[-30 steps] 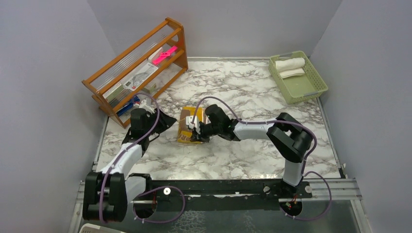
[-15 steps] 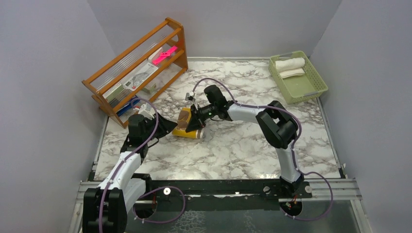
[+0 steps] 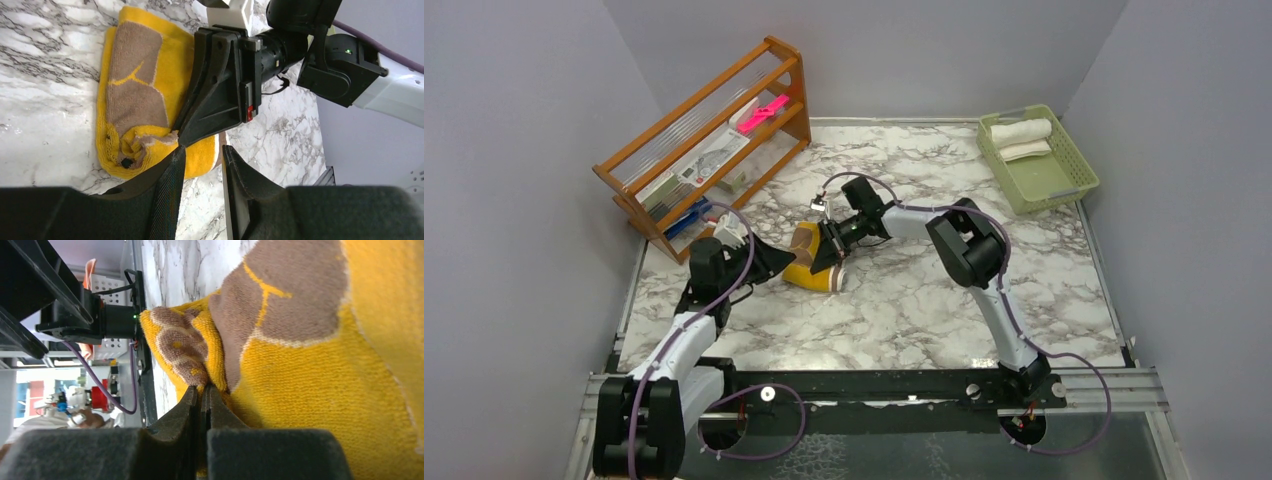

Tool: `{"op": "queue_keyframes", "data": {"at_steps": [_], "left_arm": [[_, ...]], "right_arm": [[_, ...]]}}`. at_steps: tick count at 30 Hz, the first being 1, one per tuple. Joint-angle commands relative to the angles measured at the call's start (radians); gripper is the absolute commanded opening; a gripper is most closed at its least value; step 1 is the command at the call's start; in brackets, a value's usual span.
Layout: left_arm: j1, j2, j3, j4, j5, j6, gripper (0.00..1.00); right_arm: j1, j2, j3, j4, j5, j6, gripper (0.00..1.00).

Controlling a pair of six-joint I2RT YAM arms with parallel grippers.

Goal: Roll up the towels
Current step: Roll the towel at the center of the board.

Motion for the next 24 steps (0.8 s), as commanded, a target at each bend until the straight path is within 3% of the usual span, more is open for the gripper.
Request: {"op": "queue_keyframes", "data": {"at_steps": [1, 9, 16, 19, 21, 24], "left_arm": [[-0.029, 0.066, -0.034, 0.136, 0.053, -0.039, 0.35], [-0.078, 0.327, -0.026, 0.332, 0.049, -0.060, 0.27], [-0.076, 0.436, 0.001, 0.349, -0.083, -0.023, 0.20], [-0.076, 0.465, -0.006, 0.343, -0.130, -0.023, 0.20], [-0.076, 0.498, -0.003, 0.340, -0.132, -0.023, 0.19], [-0.076, 0.539, -0.004, 0.340, -0.131, -0.018, 0.18]], "right_arm": [[-0.014, 0.062, 0.023, -0.002, 0.028, 0.102, 0.01], [-0.015, 0.090, 0.048, -0.088, 0.162, 0.095, 0.01], [-0.014, 0.062, 0.033, -0.107, 0.188, 0.052, 0.03], [-0.010, -0.008, -0.014, -0.082, 0.234, -0.011, 0.14], [-0.009, -0.105, -0.101, 0.013, 0.292, -0.034, 0.27], [-0.009, -0.263, -0.257, 0.211, 0.412, -0.071, 0.74]]}}
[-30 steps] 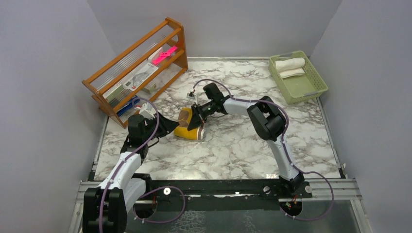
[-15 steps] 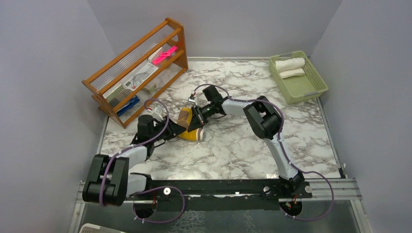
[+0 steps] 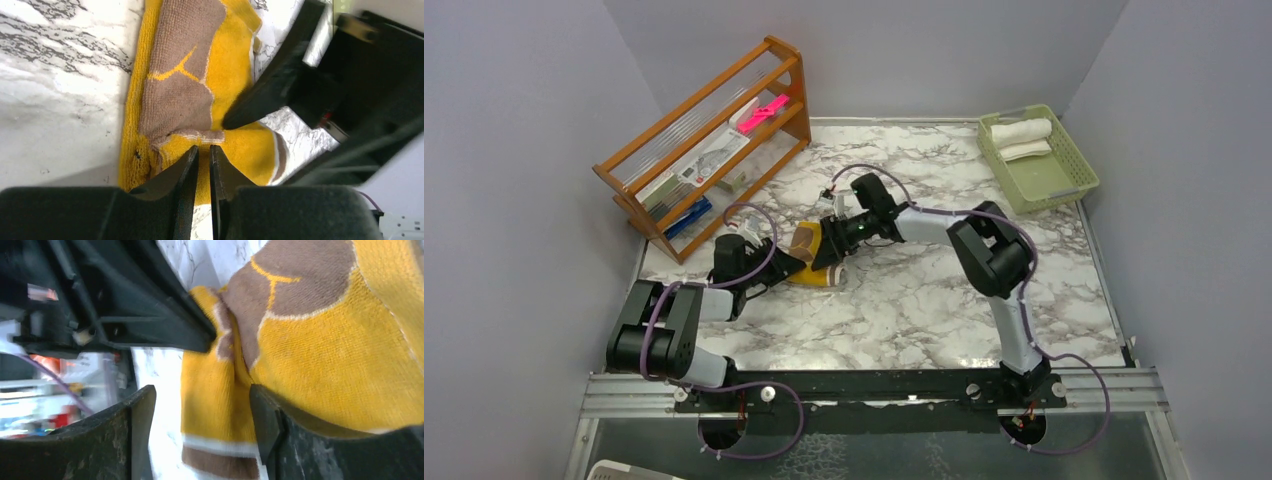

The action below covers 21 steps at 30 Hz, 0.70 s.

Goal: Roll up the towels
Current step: Roll the towel at the center of the board.

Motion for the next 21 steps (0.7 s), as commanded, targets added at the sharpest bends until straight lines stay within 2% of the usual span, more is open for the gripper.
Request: {"op": "queue_keyframes", "data": {"at_steps": [1, 2, 4, 6, 8, 9, 12, 14, 21], "left_arm": [[-0.001, 0.065, 0.005, 0.001, -0.079, 0.031, 0.18], [-0.001, 0.071, 0.003, 0.001, -0.078, 0.034, 0.18], [0.000, 0.079, -0.001, 0.001, -0.080, 0.039, 0.18], [0.000, 0.082, -0.005, 0.000, -0.082, 0.041, 0.18], [0.000, 0.087, -0.006, 0.000, -0.082, 0.045, 0.18], [0.000, 0.088, -0.007, 0.001, -0.080, 0.045, 0.18], [0.000, 0.091, -0.006, 0.000, -0.080, 0.046, 0.18], [-0.001, 0.089, -0.006, 0.000, -0.081, 0.047, 0.18], [-0.001, 0.088, -0.001, -0.009, -0.079, 0.051, 0.18]], "right_arm": [[-0.006, -0.225, -0.235, 0.262, 0.299, -0.139, 0.79], [-0.006, -0.283, -0.301, 0.354, 0.339, -0.160, 0.80], [0.001, -0.399, -0.473, 0.601, 0.399, -0.210, 0.91], [0.023, -0.499, -0.651, 0.845, 0.408, -0.324, 0.92], [0.055, -0.557, -0.774, 1.011, 0.336, -0.498, 0.92], [0.076, -0.574, -0.806, 1.032, 0.320, -0.591, 0.92], [0.142, -0.580, -0.780, 0.855, 0.368, -0.847, 0.92], [0.192, -0.560, -0.757, 0.793, 0.433, -0.955, 0.93], [0.299, -0.449, -0.688, 0.752, 0.613, -1.118, 0.91]]}}
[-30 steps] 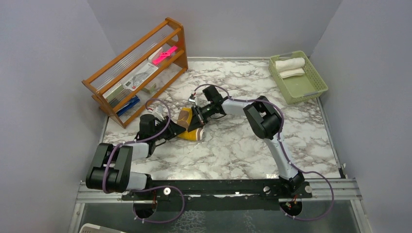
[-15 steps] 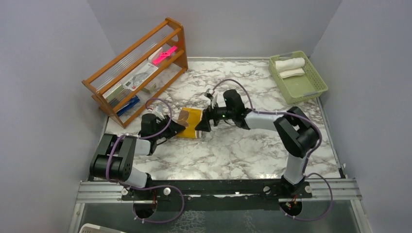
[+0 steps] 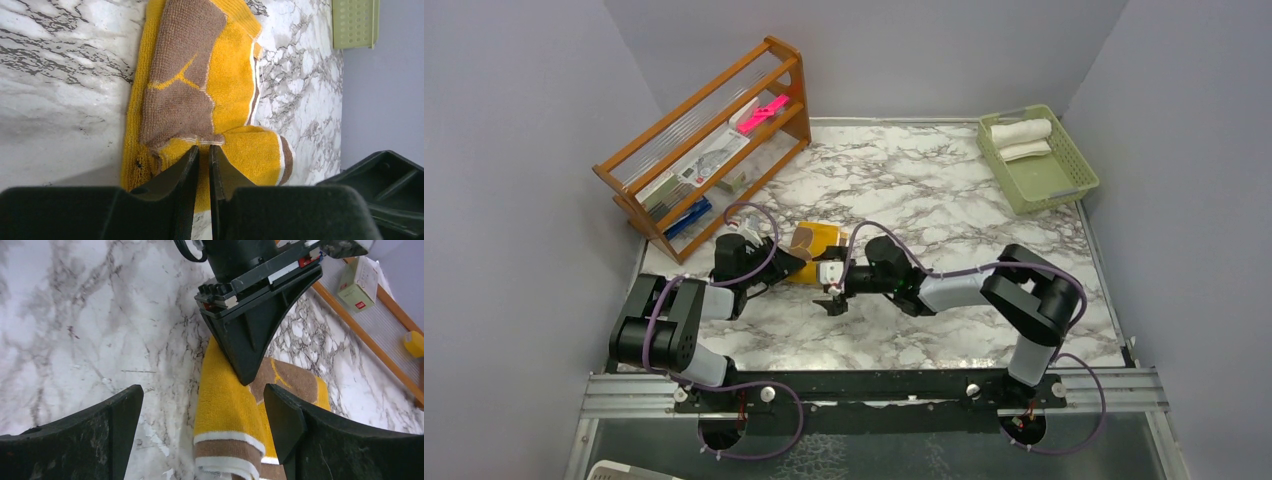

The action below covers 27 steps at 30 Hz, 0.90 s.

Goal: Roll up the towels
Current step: Roll the towel at the center of the board.

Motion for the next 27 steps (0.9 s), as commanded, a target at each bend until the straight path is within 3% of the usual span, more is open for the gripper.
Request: {"op": "queue_keyframes", "data": {"at_steps": [1, 14, 17, 18, 19, 20, 24, 27], "left_arm": [[-0.001, 0.026, -0.010, -0.075, -0.071, 0.050, 0.18], [-0.001, -0.023, 0.020, -0.135, -0.070, 0.061, 0.18], [0.000, -0.042, 0.035, -0.163, -0.072, 0.067, 0.18], [0.001, -0.054, 0.044, -0.175, -0.073, 0.068, 0.18], [0.003, -0.067, 0.055, -0.191, -0.071, 0.070, 0.18], [0.007, -0.087, 0.066, -0.212, -0.070, 0.072, 0.18], [0.026, -0.206, 0.143, -0.360, -0.086, 0.090, 0.20], [0.033, -0.320, 0.215, -0.512, -0.139, 0.132, 0.23]], "right_arm": [[0.039, 0.076, 0.064, -0.048, 0.161, -0.190, 0.88], [0.050, 0.179, 0.182, -0.268, 0.294, -0.191, 0.59], [0.051, 0.190, 0.210, -0.321, 0.299, -0.170, 0.38], [0.050, 0.192, 0.222, -0.343, 0.300, -0.156, 0.27], [0.050, 0.199, 0.239, -0.372, 0.307, -0.127, 0.07], [0.049, 0.208, 0.268, -0.420, 0.308, -0.094, 0.02], [0.043, 0.212, 0.330, -0.539, 0.245, 0.044, 0.01], [0.026, 0.159, 0.282, -0.452, 0.234, 0.252, 0.01]]}}
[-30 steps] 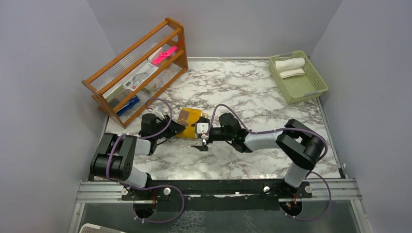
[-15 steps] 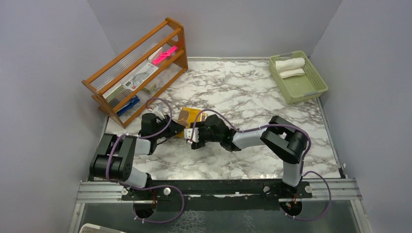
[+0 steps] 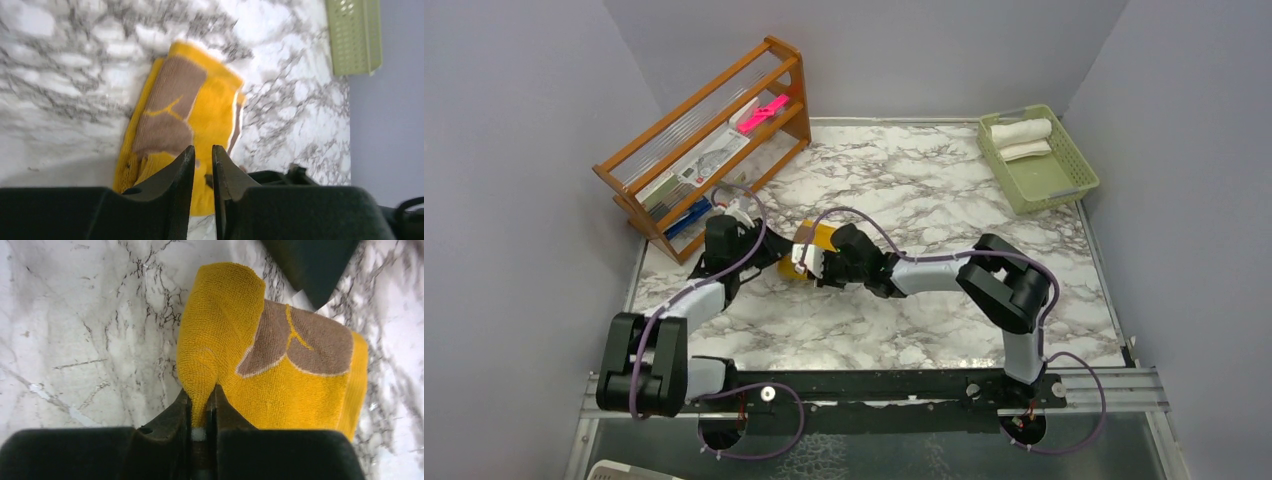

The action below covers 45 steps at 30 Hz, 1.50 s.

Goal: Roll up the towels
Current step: Roll the towel at the center of the board.

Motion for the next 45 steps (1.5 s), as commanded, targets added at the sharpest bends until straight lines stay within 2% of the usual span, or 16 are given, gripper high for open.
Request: {"op": "queue_keyframes", "data": {"at_steps": [1, 5, 9, 12, 14, 16, 18, 27, 32, 38, 41, 43, 45], "left_arm": [[0.016, -0.168, 0.117, -0.243, -0.099, 0.083, 0.24], [0.018, -0.251, 0.158, -0.331, -0.113, 0.114, 0.26], [0.018, -0.276, 0.138, -0.320, -0.060, 0.102, 0.26], [0.018, -0.297, 0.105, -0.297, -0.033, 0.087, 0.26], [0.018, -0.311, 0.075, -0.271, -0.010, 0.071, 0.26], [0.017, -0.318, 0.041, -0.229, 0.025, 0.050, 0.26], [0.014, -0.315, 0.003, -0.179, 0.050, 0.033, 0.26], [-0.052, -0.269, -0.034, -0.051, 0.093, -0.025, 0.26], [-0.135, -0.126, -0.031, 0.068, 0.073, -0.049, 0.26], [-0.138, 0.088, 0.000, 0.157, 0.036, -0.035, 0.22], [-0.138, 0.155, 0.029, 0.161, -0.028, 0.002, 0.21], [-0.137, 0.194, 0.050, 0.160, -0.044, 0.021, 0.19], [-0.137, 0.226, 0.066, 0.160, -0.046, 0.032, 0.18]], "right_arm": [[-0.021, -0.051, -0.032, -0.031, -0.034, 0.330, 0.01], [-0.075, -0.057, 0.031, -0.099, -0.149, 0.501, 0.01], [-0.180, 0.040, 0.196, -0.271, -0.524, 0.578, 0.01], [-0.266, 0.116, 0.225, -0.210, -0.758, 0.726, 0.01], [-0.313, 0.148, 0.194, -0.099, -0.835, 0.839, 0.01], [-0.336, 0.162, 0.151, 0.005, -0.858, 0.919, 0.01], [-0.346, 0.180, 0.136, 0.038, -0.846, 0.962, 0.01], [-0.350, 0.298, 0.200, -0.089, -0.745, 0.984, 0.01], [-0.349, 0.308, 0.216, -0.136, -0.690, 0.968, 0.01], [-0.349, 0.265, 0.195, -0.137, -0.684, 0.923, 0.34], [-0.348, 0.224, 0.170, -0.131, -0.669, 0.874, 0.50], [-0.346, 0.172, 0.130, -0.108, -0.622, 0.823, 0.58], [-0.331, 0.084, 0.054, -0.064, -0.511, 0.741, 0.68]]}}
